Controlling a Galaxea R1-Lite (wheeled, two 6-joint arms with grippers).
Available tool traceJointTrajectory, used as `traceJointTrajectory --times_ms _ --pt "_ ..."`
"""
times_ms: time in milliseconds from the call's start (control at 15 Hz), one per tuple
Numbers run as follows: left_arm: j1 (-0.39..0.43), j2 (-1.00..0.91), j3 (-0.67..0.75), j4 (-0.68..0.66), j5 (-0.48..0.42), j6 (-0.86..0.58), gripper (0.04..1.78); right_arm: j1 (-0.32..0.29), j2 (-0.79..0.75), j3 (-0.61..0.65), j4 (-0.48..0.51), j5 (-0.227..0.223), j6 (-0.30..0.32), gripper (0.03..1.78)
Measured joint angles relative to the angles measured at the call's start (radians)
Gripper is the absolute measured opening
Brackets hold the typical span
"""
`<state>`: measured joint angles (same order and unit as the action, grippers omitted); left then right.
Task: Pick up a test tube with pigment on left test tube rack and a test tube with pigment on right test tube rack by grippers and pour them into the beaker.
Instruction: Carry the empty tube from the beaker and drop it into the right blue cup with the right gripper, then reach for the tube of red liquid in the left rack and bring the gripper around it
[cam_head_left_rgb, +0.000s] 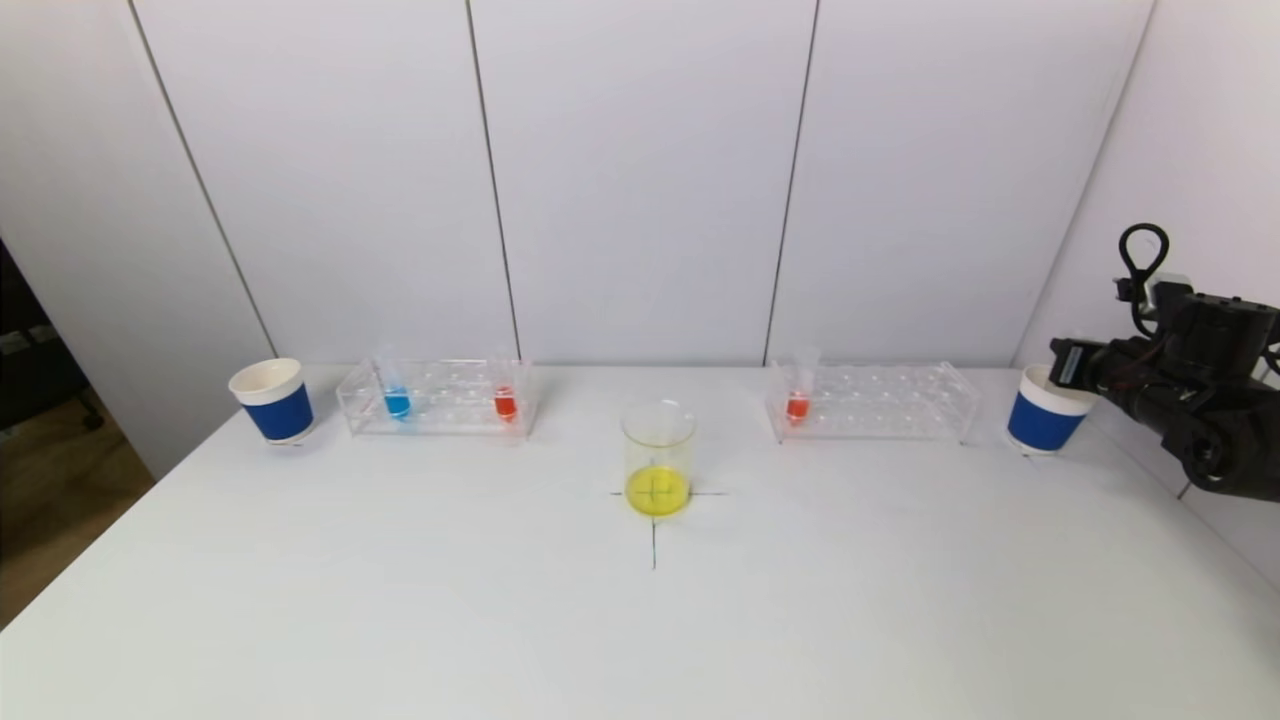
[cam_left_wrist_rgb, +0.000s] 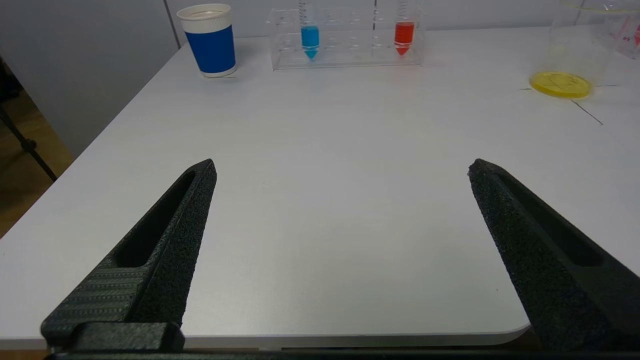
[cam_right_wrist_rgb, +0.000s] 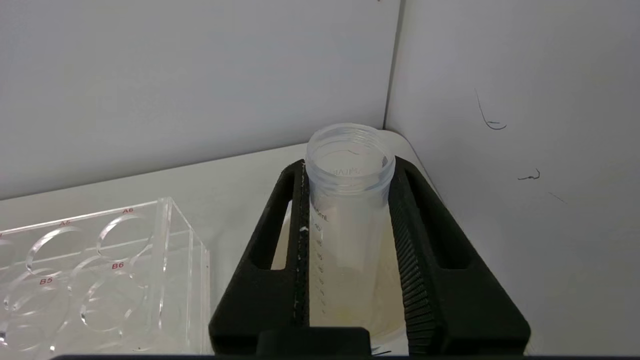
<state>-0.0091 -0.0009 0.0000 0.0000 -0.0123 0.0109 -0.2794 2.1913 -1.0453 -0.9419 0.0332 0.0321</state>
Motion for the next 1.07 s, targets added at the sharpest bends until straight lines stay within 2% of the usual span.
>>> traceJointTrajectory --times_ms 133,400,533,667,933,1067 --pt "0.000 0.000 0.000 0.000 0.000 0.000 1.76 0.000 -0.002 0.000 0.000 0.000 0.000 0.83" --pt "0.000 0.000 0.000 0.000 0.000 0.000 1.76 0.000 -0.004 0.002 0.000 0.000 0.000 1.46" --pt "0.000 0.000 0.000 0.000 0.000 0.000 1.76 0.000 -0.006 0.002 0.000 0.000 0.000 1.65" --pt "0.000 0.000 0.000 0.000 0.000 0.000 1.76 0.000 -0.009 0.005 0.000 0.000 0.000 1.75" --pt "0.000 0.000 0.000 0.000 0.000 0.000 1.76 0.001 -0.018 0.014 -0.005 0.002 -0.001 1.76" --pt "0.000 0.000 0.000 0.000 0.000 0.000 1.76 0.008 -0.034 0.030 -0.014 0.017 -0.001 1.76"
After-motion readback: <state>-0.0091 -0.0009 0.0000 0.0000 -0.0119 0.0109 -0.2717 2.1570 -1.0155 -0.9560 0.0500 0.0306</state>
